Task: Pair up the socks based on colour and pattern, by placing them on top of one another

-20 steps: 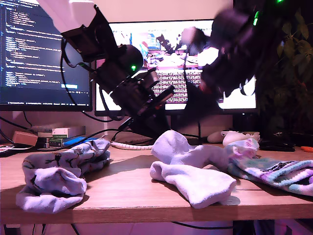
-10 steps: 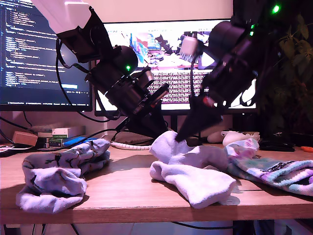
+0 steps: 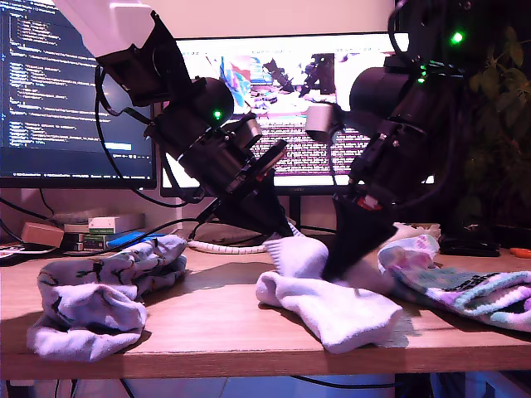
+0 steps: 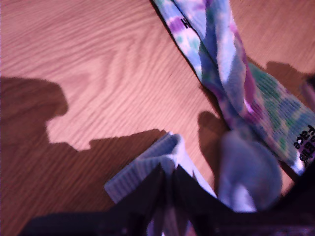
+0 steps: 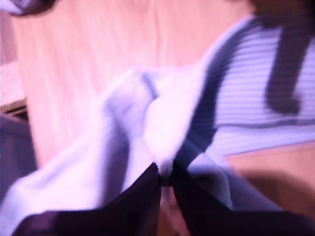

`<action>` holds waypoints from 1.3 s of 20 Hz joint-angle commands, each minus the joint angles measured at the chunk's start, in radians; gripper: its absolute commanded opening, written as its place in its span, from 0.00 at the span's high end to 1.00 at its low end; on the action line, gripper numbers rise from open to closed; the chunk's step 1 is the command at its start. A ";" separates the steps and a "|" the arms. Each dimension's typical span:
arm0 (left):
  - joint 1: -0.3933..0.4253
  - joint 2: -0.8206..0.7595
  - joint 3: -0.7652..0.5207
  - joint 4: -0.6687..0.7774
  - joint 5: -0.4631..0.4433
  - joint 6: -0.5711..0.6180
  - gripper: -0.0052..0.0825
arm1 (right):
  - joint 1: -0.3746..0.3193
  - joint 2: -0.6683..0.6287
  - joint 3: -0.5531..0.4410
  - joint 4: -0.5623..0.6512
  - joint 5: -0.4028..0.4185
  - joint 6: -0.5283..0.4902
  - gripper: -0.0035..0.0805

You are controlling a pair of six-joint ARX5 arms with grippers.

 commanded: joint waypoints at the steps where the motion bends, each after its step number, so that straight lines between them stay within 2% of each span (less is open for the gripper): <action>1: -0.016 0.023 0.002 0.009 0.004 0.004 0.96 | 0.042 -0.074 0.028 -0.015 0.039 0.069 0.97; 6: -0.037 0.023 0.002 0.027 0.005 0.003 0.96 | 0.140 -0.107 0.083 -0.141 0.129 0.247 0.97; 7: -0.039 0.023 0.002 0.029 0.005 0.000 0.96 | 0.153 -0.107 0.083 -0.163 0.129 0.268 0.94; 11: -0.039 0.023 0.002 0.028 0.005 -0.003 0.96 | 0.177 -0.107 0.083 -0.229 0.128 0.268 0.72; 12: -0.039 0.023 0.002 0.029 0.004 -0.003 0.96 | 0.177 -0.108 0.084 -0.239 0.128 0.269 0.70; 17: -0.039 0.023 0.002 0.029 0.003 -0.003 0.96 | 0.176 -0.134 0.084 -0.323 0.075 0.262 0.70; 19: -0.039 0.023 0.002 0.029 0.003 -0.003 0.96 | 0.176 -0.150 0.084 -0.348 -0.023 0.265 0.71; 21: -0.039 0.023 0.002 0.029 0.003 -0.003 0.96 | 0.176 -0.164 0.084 -0.365 -0.039 0.262 0.70; 24: -0.039 0.023 0.002 0.029 0.004 -0.003 0.96 | 0.141 -0.169 0.084 -0.320 0.172 0.261 0.70; 26: -0.039 0.023 0.002 0.028 0.004 -0.002 0.96 | 0.095 -0.169 0.084 -0.279 0.251 0.221 0.70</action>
